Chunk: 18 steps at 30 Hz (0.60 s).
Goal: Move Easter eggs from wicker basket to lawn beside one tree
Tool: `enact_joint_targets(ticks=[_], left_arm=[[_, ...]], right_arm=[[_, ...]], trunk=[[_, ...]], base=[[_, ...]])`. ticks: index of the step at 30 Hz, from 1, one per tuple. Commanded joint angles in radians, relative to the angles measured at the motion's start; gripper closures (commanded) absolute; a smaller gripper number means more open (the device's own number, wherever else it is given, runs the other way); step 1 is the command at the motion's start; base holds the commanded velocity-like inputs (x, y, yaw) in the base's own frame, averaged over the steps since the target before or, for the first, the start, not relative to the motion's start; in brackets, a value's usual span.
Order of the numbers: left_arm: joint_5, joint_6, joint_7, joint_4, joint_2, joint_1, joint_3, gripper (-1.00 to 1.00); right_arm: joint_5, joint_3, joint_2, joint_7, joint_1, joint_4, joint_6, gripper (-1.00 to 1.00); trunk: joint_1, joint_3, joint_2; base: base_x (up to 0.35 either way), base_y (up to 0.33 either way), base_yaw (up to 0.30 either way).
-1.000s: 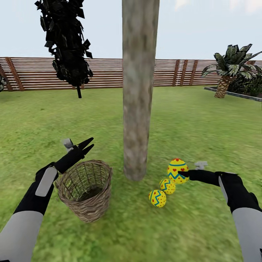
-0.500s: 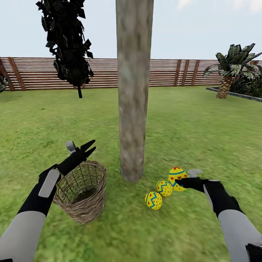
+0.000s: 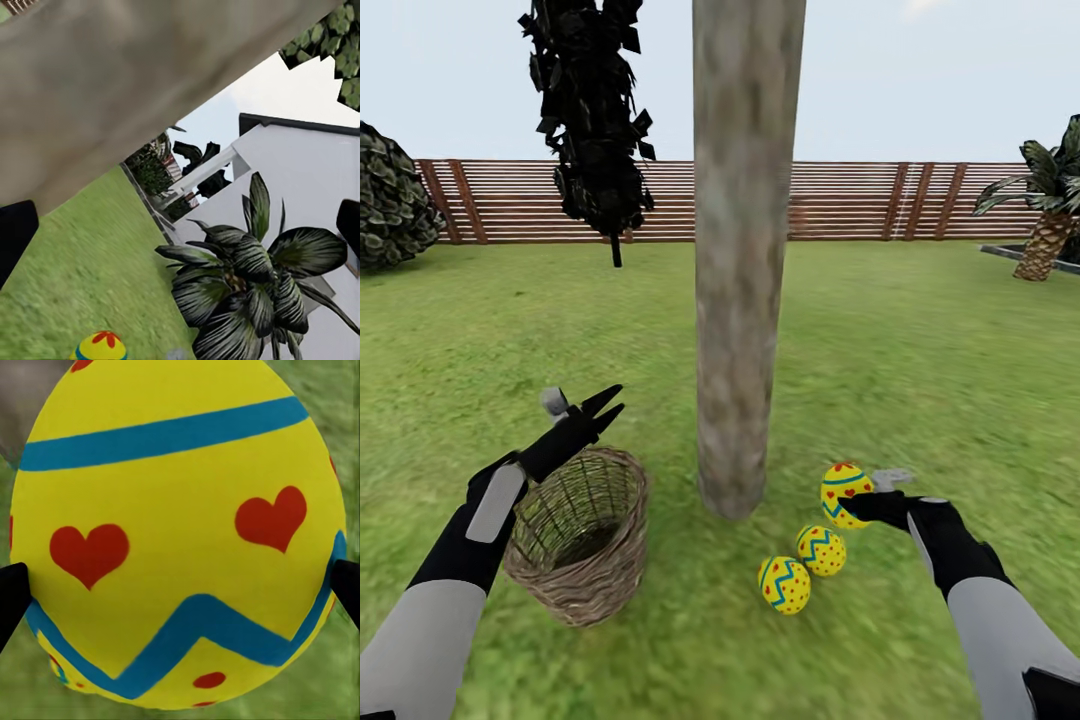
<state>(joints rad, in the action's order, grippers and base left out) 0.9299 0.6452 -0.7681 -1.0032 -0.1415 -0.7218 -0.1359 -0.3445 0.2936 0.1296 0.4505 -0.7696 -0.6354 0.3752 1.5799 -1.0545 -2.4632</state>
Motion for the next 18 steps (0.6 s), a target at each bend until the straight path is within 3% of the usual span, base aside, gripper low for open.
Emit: enact_joint_targets(ticks=[1, 3, 6, 16, 18], left_arm=[[0.004, 0.006, 0.000, 0.000, 0.005, -0.001, -0.001, -1.00], [0.004, 0.003, 0.000, 0.001, 0.027, -0.001, -0.002, -1.00], [0.002, -0.049, 0.000, 0.001, 0.041, -0.001, -0.001, -1.00], [0.002, -0.059, 0.000, 0.001, 0.043, -0.001, -0.001, -1.00], [0.003, -0.059, 0.000, 0.001, 0.044, -0.001, -0.001, -1.00]], right_arm=[[-0.010, 0.005, 0.000, -0.019, -0.001, 0.002, -0.007, 1.00], [-0.010, 0.006, 0.002, -0.076, -0.001, 0.003, -0.017, 1.00], [-0.007, 0.006, 0.001, -0.105, -0.001, 0.005, -0.021, 1.00], [-0.011, 0.005, 0.004, -0.109, -0.001, 0.037, -0.033, 1.00], [-0.044, 0.004, 0.004, -0.119, -0.001, 0.062, -0.077, 1.00]], trunk=[[0.000, -0.001, 0.000], [0.000, -0.001, 0.000], [0.000, -0.001, 0.000], [0.000, -0.001, 0.000], [0.000, -0.001, 0.000]], base=[[0.195, -0.281, 0.021], [0.093, -0.116, 0.006], [0.016, -0.083, 0.001], [0.027, -0.240, 0.000], [0.009, -0.021, 0.000]])
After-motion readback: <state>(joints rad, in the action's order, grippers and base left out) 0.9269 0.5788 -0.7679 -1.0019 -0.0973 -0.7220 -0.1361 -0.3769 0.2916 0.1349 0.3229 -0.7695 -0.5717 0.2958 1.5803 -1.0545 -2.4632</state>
